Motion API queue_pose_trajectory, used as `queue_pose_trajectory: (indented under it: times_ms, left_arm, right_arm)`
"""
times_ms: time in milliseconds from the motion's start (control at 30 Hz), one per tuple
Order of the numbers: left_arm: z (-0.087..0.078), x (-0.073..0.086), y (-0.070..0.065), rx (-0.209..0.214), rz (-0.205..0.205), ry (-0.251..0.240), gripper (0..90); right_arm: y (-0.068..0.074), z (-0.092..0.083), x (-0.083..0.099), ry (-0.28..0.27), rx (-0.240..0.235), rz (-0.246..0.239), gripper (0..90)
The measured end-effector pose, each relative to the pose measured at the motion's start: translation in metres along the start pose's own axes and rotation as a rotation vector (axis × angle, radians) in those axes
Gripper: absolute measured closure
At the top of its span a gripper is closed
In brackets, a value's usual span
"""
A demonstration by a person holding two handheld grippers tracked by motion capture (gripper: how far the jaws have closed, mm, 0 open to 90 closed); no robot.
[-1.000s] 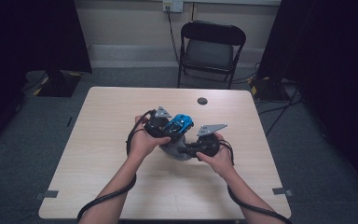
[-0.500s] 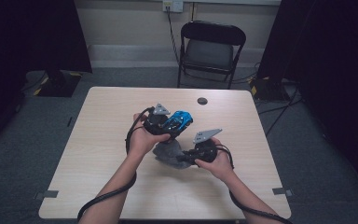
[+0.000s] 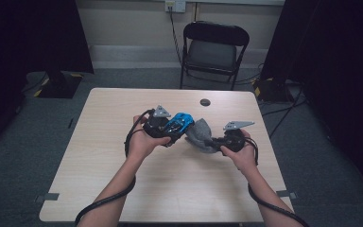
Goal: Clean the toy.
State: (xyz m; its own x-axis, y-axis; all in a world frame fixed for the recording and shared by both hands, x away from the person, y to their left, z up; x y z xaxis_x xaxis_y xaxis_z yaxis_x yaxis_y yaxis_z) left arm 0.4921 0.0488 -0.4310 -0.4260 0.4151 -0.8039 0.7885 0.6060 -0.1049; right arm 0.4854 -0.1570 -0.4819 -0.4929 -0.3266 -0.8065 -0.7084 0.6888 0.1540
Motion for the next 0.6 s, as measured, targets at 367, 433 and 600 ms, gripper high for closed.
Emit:
queue_pose_trajectory:
  times_ms: [367,433,600]
  left_arm:
    - [0.0,-0.001,-0.011,0.021,0.021,-0.003,28.3]
    - [0.001,0.0,-0.014,0.026,0.03,-0.004,28.3]
    - [0.005,-0.001,-0.02,0.045,0.026,-0.004,28.3]
  right_arm:
    - [-0.019,-0.01,-0.009,-0.046,0.064,0.045,77.9]
    - [-0.019,-0.011,-0.013,-0.07,0.059,0.055,77.9]
    - [-0.006,-0.009,-0.022,-0.101,0.012,0.036,77.9]
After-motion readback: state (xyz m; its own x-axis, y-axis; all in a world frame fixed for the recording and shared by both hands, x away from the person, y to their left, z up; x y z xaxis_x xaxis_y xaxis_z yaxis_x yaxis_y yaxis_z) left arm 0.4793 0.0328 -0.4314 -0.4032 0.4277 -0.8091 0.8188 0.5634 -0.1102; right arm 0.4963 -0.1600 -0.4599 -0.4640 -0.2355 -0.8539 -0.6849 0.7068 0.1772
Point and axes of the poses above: each handheld gripper's, and its own axes: z roughly forward along the jaws, x roughly out of its underside, y roughly to its left, the point moved 7 cm from there along z, roughly forward along the jaws, and after that the axes turned 6 degrees about x, right-handed, at the moved point
